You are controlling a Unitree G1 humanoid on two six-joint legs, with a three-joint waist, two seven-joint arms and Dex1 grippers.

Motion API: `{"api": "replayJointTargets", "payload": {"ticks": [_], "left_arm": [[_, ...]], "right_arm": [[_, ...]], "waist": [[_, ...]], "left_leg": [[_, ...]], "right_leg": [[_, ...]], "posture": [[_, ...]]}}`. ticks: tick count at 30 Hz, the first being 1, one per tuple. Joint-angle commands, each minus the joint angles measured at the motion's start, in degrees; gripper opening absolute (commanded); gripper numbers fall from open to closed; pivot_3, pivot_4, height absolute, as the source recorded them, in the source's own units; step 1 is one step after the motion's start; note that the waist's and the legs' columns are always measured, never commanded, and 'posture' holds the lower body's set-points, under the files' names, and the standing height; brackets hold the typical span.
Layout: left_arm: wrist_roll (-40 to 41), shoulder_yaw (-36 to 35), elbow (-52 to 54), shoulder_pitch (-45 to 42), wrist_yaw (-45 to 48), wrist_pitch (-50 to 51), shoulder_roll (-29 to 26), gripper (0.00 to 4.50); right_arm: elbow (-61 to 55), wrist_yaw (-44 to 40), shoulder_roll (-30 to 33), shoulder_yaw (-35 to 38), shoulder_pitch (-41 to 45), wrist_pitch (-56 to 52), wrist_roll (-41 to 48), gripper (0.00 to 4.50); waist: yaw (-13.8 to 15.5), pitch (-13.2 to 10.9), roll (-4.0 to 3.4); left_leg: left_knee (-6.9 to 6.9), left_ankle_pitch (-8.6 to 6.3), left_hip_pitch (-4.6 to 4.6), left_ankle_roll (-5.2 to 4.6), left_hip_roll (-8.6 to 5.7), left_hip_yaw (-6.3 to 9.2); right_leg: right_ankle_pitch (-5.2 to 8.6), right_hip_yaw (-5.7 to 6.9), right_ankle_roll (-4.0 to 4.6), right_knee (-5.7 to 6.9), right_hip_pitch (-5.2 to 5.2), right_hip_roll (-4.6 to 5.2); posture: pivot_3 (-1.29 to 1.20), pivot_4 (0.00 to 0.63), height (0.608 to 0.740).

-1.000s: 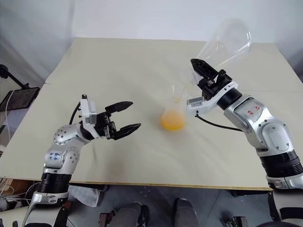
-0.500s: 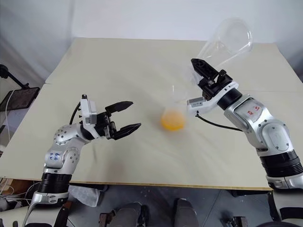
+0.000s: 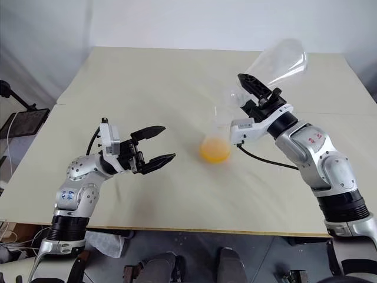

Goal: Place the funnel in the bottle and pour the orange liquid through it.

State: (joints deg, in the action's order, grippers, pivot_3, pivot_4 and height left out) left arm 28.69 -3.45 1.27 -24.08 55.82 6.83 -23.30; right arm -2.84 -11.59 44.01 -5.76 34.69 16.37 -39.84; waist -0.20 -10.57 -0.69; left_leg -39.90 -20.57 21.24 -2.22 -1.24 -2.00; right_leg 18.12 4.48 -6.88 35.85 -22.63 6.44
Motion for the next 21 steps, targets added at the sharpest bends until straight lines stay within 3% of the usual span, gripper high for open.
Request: {"api": "replayJointTargets", "payload": {"ticks": [1,9,16,18,21], "left_arm": [[0.17,-0.66,0.97,-0.03,0.12,-0.63,-0.59,4.50],[0.33,-0.80,0.40,-0.83,0.75,-0.29,-1.48,4.50],[0.15,-0.23,-1.63,-2.83,1.83,-0.44,-1.70,4.50],[0.09,0.09,-2.44,-3.67,2.23,-0.58,-1.46,4.50],[0.01,0.40,-3.29,-4.68,2.74,-0.64,-1.22,4.50]], "right_arm": [[-2.35,-4.60,-2.00,3.95,-0.45,-4.67,8.78,2.43],[-7.64,-10.19,-9.39,15.31,0.38,-26.84,25.32,2.43],[-9.10,-8.18,-15.56,37.28,0.73,-51.26,47.76,2.43],[-5.72,-7.97,-15.82,41.99,0.14,-53.95,52.34,2.43],[0.99,-6.06,-13.70,43.50,-1.41,-49.50,51.76,2.43]], "waist": [[-0.02,0.00,0.00],[0.09,0.00,0.00],[0.22,0.00,0.00],[0.24,0.00,0.00],[0.07,0.00,0.00]], "left_leg": [[-0.02,0.00,0.00,0.00,0.00,0.01],[-0.04,0.00,0.01,0.00,0.01,0.08],[-0.06,0.00,0.03,-0.01,-0.05,0.19],[-0.05,0.00,0.03,-0.01,-0.05,0.20],[-0.01,0.00,-0.01,-0.01,-0.07,0.12]], "right_leg": [[0.00,0.00,0.00,0.00,0.01,0.00],[0.00,-0.01,0.00,0.03,0.03,0.01],[0.00,-0.03,0.00,0.06,0.08,0.03],[0.00,-0.04,0.00,0.06,0.08,0.02],[0.00,-0.07,0.00,0.07,0.08,0.01]], "posture": [[0.00,0.150,0.740],[0.00,0.150,0.740],[0.00,0.150,0.740],[0.00,0.150,0.740],[0.00,0.150,0.740]]}}
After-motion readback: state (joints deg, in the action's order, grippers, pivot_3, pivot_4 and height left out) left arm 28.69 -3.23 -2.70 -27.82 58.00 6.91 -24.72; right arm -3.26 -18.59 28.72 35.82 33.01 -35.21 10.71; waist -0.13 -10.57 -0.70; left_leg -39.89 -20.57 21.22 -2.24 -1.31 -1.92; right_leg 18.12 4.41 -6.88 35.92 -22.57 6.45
